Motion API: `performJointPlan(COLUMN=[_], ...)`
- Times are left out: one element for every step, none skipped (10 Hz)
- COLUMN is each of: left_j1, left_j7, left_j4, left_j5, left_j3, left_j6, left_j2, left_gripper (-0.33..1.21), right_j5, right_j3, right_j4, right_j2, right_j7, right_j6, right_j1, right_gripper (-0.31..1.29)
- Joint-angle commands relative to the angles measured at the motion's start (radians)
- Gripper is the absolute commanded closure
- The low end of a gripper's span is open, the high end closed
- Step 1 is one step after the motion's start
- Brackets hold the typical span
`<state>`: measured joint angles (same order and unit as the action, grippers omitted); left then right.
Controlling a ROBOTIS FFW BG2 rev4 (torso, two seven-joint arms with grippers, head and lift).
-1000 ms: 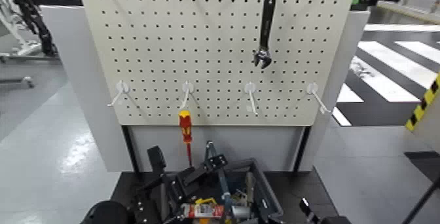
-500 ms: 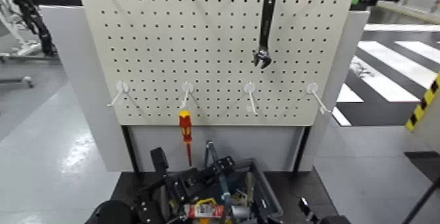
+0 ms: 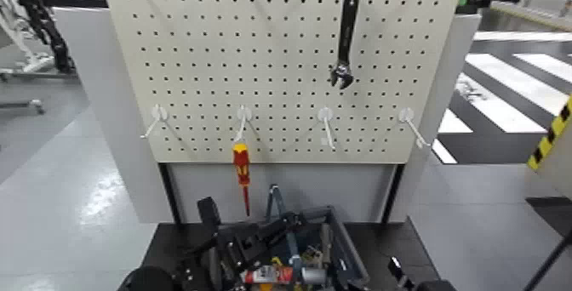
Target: Grasp the handle of the crate.
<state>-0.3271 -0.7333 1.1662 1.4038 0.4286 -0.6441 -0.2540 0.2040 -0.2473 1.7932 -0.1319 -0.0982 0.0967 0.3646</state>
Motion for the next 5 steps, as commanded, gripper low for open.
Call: performJointPlan(left_j1=[0.02, 0.031, 0.045, 0.068, 0.103], left_j7=[0.003, 0.006, 0.012, 0.032, 0.078], left_j4=[0.012, 0.026, 0.049, 0.089, 0.145], left_j5=[0.017, 0.029, 0.034, 0.038, 0.057], left_j3=[0.002, 0.001, -0.005, -0.024, -0.051], left_j6=[0.0, 0.0, -0.003, -0.025, -0.055], left_j2=[0.007, 0.007, 0.007, 0.004, -0.002], left_gripper=[1.19, 1.19, 1.19, 1.19, 1.19], right_j5=[0.0, 0.0, 0.0, 0.0, 0.0], right_j3=[0.0, 0.003, 0.003, 0.005, 0.008], right_j4=[0.0, 0.0, 0.0, 0.0, 0.002], right_j2=[0.0, 0.0, 0.0, 0.002, 0.003], right_j7=[0.0, 0.0, -0.002, -0.002, -0.002], right_j6=[0.0, 0.0, -0.002, 0.0, 0.0], right_j1=[0.001, 0.002, 0.002, 0.004, 0.005], right_gripper=[0.15, 0.15, 0.15, 0.15, 0.15])
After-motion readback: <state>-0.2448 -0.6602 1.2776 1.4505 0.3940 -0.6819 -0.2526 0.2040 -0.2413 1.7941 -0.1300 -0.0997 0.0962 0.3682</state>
